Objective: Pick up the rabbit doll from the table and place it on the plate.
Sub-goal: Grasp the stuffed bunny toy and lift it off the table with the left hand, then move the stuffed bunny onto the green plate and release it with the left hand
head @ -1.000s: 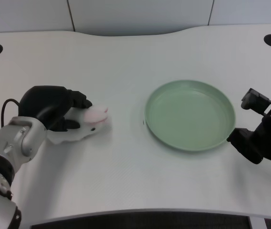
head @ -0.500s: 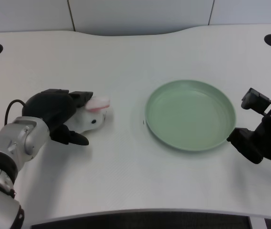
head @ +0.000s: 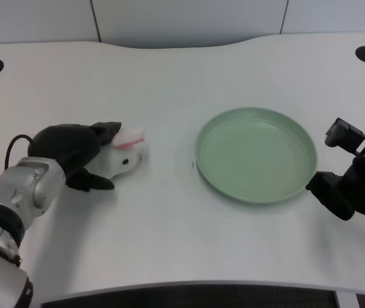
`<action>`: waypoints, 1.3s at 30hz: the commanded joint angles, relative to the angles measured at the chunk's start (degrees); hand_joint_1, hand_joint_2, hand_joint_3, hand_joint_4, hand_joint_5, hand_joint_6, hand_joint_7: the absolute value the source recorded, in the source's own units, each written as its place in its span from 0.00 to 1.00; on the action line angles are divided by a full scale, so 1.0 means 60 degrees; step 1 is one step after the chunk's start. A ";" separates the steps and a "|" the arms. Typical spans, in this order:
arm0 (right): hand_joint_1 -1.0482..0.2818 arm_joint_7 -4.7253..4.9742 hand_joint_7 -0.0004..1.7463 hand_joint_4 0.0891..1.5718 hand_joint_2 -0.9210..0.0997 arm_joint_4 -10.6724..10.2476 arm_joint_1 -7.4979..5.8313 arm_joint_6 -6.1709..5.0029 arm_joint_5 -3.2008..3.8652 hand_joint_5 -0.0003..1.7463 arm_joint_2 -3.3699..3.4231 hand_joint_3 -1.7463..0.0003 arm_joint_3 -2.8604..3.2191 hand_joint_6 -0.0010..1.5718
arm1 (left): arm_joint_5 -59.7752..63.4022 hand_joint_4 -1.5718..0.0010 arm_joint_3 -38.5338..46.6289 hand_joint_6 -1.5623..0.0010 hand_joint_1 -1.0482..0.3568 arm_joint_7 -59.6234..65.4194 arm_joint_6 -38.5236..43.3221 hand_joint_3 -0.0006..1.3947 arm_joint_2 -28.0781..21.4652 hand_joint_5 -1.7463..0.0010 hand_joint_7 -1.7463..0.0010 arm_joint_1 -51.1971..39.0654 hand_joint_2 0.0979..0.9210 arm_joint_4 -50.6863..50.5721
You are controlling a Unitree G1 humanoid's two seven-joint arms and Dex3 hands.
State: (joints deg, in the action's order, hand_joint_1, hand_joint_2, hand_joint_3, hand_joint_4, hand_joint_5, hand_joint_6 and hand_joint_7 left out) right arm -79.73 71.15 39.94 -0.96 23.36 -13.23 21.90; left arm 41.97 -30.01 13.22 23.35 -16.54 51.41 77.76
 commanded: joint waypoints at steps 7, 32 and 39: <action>0.29 -0.0165 1.00 0.67 0.01 -0.0140 -0.0117 0.0032 0.0127 1.00 -0.0039 0.97 0.0123 0.55 | 0.0090 0.44 -0.0090 0.32 0.64 0.0676 -0.0038 0.03 -0.0067 0.70 0.93 -0.0123 1.00 0.0120; 0.29 -0.0077 1.00 0.65 0.00 -0.0223 -0.0166 -0.0149 0.0097 1.00 -0.0026 0.95 0.0125 0.53 | -0.0408 0.52 0.0623 0.23 0.67 0.1637 0.1984 0.00 0.0310 0.40 0.96 0.1434 0.93 -0.0177; 0.28 -0.0130 1.00 0.66 0.01 -0.0228 -0.0169 -0.0142 0.0154 1.00 0.0031 0.96 0.0147 0.54 | 0.0043 0.59 0.0080 0.23 0.67 0.1896 0.2343 0.00 0.0912 0.26 0.96 0.2051 0.95 -0.0224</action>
State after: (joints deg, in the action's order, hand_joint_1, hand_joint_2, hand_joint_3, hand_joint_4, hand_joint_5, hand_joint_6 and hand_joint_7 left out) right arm -80.42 69.98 39.68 -1.97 23.73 -13.08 22.25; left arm 41.31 -28.72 23.62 36.63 -11.56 61.79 76.60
